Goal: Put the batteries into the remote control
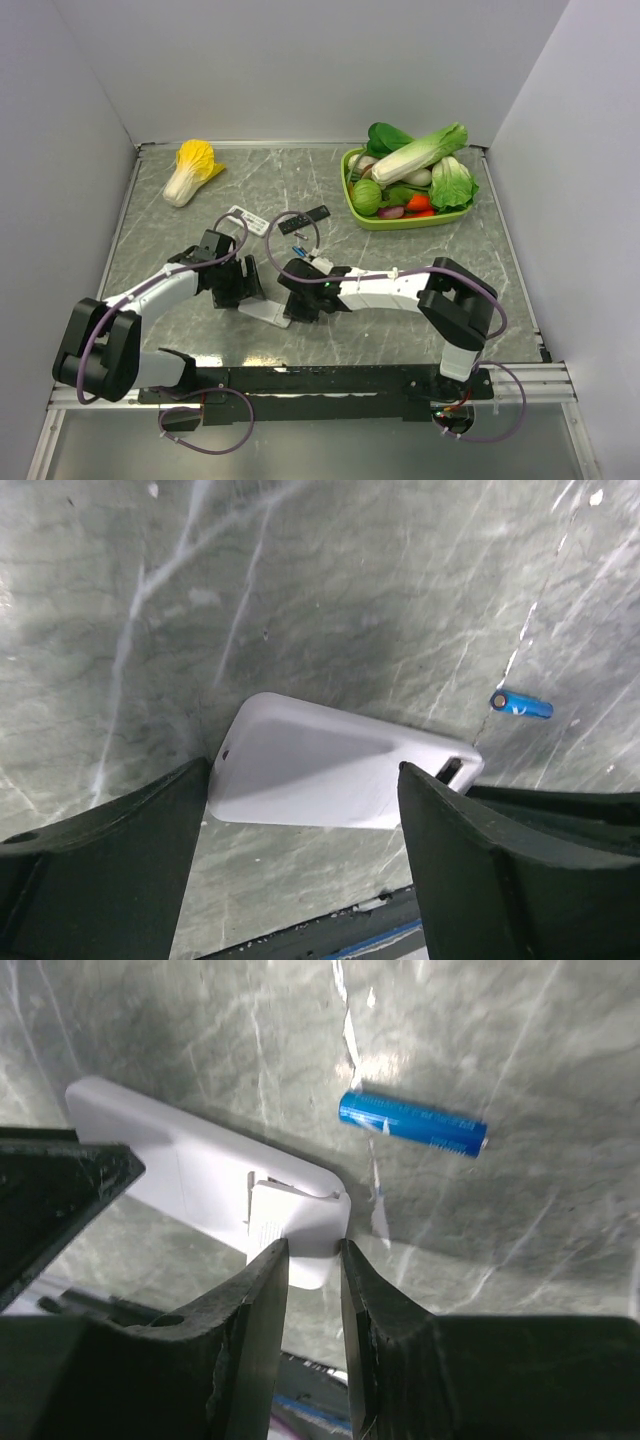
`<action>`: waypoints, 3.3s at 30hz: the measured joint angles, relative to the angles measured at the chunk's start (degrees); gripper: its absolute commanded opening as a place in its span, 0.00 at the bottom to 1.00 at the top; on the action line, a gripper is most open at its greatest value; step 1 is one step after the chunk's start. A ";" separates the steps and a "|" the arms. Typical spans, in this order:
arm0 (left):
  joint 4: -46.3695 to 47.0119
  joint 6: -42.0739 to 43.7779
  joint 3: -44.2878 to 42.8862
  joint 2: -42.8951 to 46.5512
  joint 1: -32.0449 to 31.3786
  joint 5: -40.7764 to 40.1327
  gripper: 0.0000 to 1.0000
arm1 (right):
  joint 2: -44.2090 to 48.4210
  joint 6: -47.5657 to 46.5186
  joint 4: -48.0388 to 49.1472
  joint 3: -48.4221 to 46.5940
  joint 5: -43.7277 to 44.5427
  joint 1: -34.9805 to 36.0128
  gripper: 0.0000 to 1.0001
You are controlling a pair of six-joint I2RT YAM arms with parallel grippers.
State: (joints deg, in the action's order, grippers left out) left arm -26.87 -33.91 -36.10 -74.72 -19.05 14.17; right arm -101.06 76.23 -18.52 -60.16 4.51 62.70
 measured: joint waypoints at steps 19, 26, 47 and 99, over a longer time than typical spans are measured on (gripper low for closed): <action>-0.04 -2.99 1.81 2.05 -0.09 2.47 0.82 | -4.44 -19.12 -8.68 -9.05 6.64 0.96 0.34; -1.97 -3.32 1.66 4.48 -0.63 1.07 0.82 | -4.42 -23.52 -7.39 -8.85 8.07 1.29 0.34; -4.94 -7.30 1.16 11.61 -1.16 3.69 0.47 | -3.89 -30.34 -0.48 -6.43 7.69 1.29 0.34; 9.09 -10.99 6.12 1.33 -1.99 11.43 0.29 | -6.88 -44.33 0.98 -9.79 14.56 6.29 0.34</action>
State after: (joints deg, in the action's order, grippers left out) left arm -17.78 -44.91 -29.98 -73.38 -21.04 25.61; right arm -107.94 31.90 -17.54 -69.95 19.07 68.99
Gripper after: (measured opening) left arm 0.292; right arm 0.351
